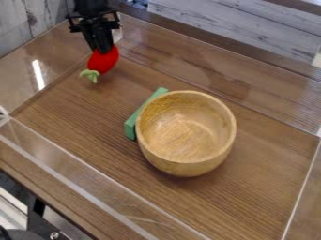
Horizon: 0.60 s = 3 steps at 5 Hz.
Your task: Move the red object to the left side of the table
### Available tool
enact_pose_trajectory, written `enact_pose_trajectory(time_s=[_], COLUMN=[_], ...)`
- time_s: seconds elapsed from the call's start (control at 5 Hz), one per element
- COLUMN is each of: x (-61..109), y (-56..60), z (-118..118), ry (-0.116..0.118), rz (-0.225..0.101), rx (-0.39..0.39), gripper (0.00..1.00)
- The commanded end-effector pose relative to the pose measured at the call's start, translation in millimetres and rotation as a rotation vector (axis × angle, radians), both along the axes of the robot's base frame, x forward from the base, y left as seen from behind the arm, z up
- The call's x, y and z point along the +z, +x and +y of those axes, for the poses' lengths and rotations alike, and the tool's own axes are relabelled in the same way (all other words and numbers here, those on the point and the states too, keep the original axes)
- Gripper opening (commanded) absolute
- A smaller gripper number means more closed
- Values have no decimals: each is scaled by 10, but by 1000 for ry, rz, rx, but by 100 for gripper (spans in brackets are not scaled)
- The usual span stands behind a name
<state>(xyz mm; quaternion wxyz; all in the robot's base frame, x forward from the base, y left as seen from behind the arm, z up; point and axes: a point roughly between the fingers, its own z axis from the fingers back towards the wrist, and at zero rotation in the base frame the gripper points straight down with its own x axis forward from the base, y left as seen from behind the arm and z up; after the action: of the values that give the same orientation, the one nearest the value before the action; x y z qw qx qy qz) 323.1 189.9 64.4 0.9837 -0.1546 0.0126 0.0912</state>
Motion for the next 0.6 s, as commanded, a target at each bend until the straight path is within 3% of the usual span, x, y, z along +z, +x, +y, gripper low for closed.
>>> enact_pose_trajectory(time_s=[0.0,0.4], x=[201,-65], y=[-77,-127], z=[42,61], ry=[1,-69], rz=[-36,-22], rx=[-8,-84], gripper=[0,0])
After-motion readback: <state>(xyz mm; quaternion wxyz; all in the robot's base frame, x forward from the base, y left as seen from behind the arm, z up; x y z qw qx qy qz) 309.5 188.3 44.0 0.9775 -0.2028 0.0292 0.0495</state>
